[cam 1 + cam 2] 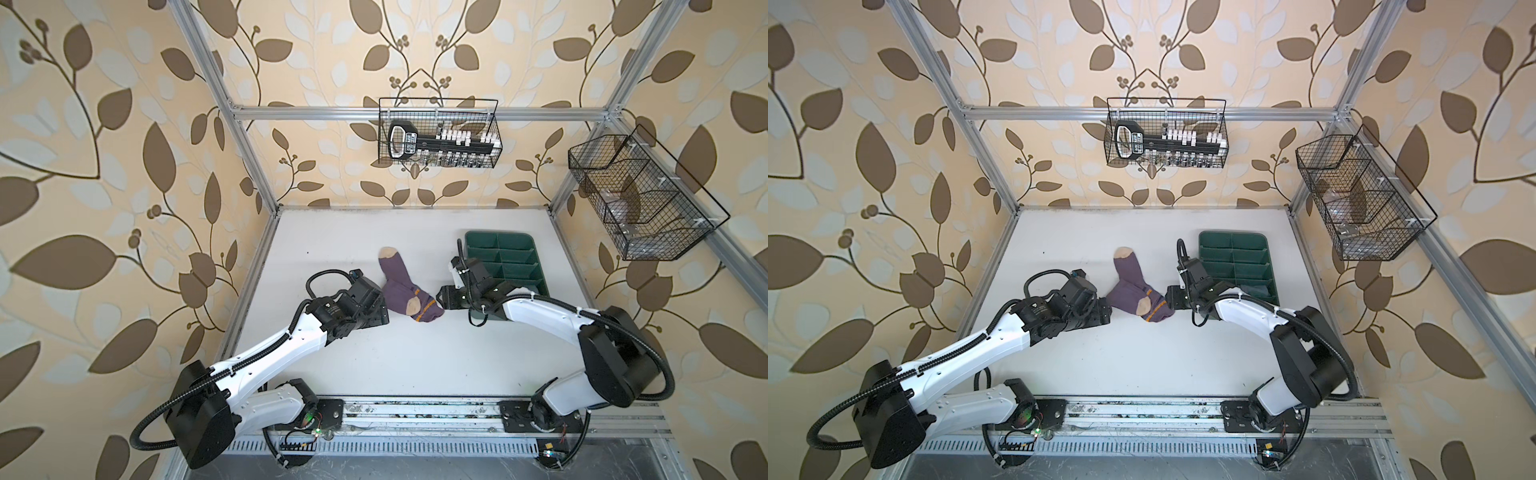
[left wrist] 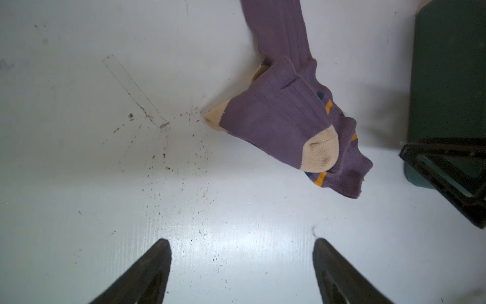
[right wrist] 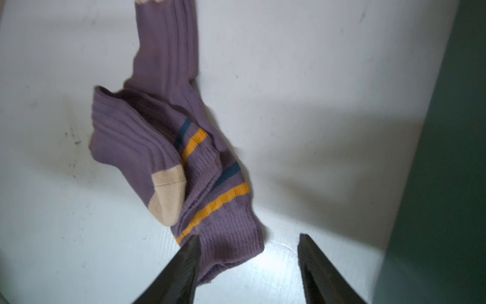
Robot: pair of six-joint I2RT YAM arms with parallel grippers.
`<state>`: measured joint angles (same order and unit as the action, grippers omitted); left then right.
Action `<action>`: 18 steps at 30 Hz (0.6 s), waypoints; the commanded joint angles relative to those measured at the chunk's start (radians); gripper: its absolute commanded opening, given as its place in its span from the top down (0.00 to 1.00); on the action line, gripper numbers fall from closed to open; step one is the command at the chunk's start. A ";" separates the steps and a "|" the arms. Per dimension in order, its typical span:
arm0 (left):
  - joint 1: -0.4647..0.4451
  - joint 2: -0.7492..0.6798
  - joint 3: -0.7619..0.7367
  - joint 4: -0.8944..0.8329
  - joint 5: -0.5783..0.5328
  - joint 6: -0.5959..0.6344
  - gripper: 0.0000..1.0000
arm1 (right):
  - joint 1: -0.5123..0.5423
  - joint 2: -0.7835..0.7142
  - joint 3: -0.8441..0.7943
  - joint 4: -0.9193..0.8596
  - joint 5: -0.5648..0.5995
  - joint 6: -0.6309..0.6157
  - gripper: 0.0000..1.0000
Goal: Roll the socks
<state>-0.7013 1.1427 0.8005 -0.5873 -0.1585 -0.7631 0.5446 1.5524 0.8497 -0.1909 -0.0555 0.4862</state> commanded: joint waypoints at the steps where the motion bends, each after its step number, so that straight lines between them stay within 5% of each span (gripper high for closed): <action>1: -0.009 0.040 0.013 0.036 -0.021 -0.032 0.14 | 0.018 0.042 0.050 0.038 -0.013 0.062 0.42; 10: -0.010 0.092 0.025 0.056 -0.044 -0.031 0.12 | 0.066 0.151 0.114 0.099 0.026 0.188 0.39; 18: -0.010 0.066 0.025 0.034 -0.074 -0.028 0.11 | 0.092 0.250 0.195 0.076 0.076 0.243 0.52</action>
<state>-0.7017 1.2381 0.8005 -0.5472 -0.1802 -0.7849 0.6285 1.7779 1.0187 -0.1078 -0.0212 0.6815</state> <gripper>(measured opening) 0.890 0.487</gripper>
